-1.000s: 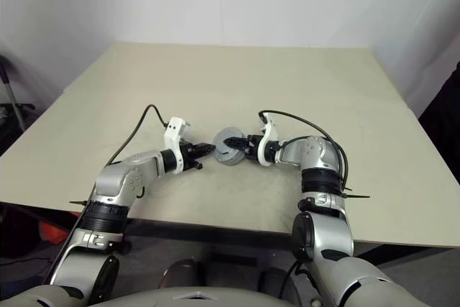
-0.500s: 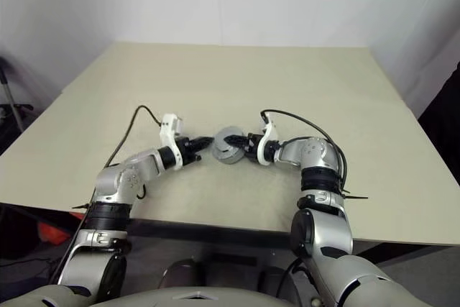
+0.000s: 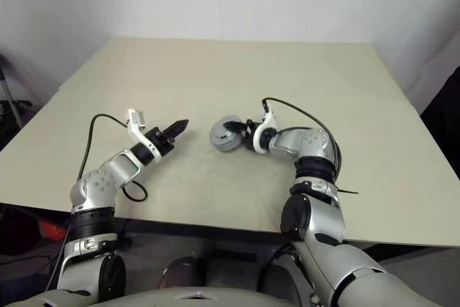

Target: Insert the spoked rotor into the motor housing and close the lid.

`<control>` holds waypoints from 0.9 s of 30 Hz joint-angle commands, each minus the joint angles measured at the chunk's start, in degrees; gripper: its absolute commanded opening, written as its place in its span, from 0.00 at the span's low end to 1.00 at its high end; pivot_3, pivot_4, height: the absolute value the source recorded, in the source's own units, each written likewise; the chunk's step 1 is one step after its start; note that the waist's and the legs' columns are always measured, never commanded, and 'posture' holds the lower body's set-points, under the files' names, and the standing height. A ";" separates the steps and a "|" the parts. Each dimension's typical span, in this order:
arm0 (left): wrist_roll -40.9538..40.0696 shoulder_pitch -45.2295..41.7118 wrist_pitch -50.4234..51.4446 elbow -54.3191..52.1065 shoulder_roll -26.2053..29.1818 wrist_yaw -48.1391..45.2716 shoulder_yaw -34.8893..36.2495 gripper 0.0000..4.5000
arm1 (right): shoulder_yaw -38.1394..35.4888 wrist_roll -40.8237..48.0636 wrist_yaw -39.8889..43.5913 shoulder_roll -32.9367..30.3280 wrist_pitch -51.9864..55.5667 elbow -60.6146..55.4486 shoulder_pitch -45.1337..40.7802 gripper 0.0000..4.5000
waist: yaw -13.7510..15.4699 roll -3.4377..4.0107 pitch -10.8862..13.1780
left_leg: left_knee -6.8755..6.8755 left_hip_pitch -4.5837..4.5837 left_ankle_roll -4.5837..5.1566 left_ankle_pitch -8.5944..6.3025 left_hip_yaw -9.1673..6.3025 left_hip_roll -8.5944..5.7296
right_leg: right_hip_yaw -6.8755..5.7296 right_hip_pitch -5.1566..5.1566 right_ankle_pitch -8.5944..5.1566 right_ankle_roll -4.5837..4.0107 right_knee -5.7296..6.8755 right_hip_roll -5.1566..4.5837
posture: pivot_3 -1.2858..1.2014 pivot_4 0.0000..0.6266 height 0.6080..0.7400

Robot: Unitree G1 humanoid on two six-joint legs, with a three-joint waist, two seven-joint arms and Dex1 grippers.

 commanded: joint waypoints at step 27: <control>-38.89 0.82 8.78 1.03 -5.18 11.30 10.51 1.00 | -7.64 18.40 -10.30 2.87 3.37 -2.24 -11.45 0.50 | 0.72 -0.02 0.02 | 0.97 -0.29 0.03 -0.04 -0.01 0.08 | -0.11 0.04 0.18 0.24 0.42 0.01 | 0.52 0.00 1.00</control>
